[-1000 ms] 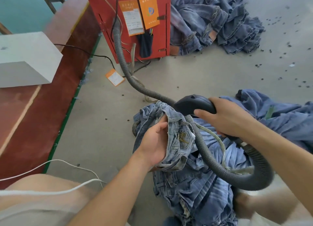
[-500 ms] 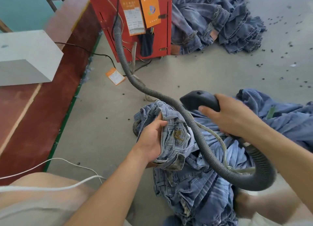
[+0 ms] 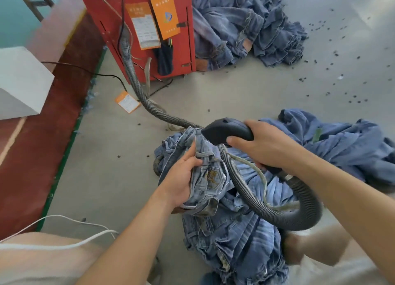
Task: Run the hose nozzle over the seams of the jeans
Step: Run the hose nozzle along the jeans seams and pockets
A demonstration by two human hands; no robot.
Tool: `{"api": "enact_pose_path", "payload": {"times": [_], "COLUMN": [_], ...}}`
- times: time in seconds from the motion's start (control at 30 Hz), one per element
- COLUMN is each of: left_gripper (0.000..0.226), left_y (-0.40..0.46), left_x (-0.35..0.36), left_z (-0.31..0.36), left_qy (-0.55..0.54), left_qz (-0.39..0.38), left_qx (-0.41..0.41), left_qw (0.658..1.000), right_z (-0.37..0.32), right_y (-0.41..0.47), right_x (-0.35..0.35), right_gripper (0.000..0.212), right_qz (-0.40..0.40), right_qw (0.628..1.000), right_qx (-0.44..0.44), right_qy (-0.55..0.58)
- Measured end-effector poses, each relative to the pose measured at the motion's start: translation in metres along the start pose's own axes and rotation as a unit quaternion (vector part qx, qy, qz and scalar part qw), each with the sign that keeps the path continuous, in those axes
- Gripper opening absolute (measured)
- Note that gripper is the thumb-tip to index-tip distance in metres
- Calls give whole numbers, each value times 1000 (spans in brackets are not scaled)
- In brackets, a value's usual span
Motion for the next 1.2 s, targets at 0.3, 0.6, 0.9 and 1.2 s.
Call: {"api": "enact_pose_path", "payload": {"times": [0.3, 0.6, 0.9, 1.2], "left_gripper": [35, 29, 32, 32], "left_y": [-6, 9, 11, 8], "left_x": [12, -1, -9, -4], "left_z": [-6, -13, -4, -6], "left_qy": [-72, -3, 88, 38], "left_qz": [1, 201, 243, 202], "left_qx": [-9, 15, 83, 57], "left_qw": [997, 979, 962, 977], "right_z": [26, 22, 22, 28], "right_y": [12, -7, -13, 4], "right_x": [-32, -14, -6, -8], "right_gripper": [28, 26, 26, 26], "right_qz": [108, 25, -27, 21], "right_qw": [987, 999, 997, 998], "right_qx": [66, 29, 0, 51], "right_qy": [99, -12, -75, 31]}}
Point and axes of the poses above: each hand's wrist, its own y-axis towards the middle knuckle, its own x-axis out of the palm, z = x × y, the point moved 6 cm from there along y, towards the middle knuckle, and after that the axes turned 1 degree about y, right-handed, at the moved point
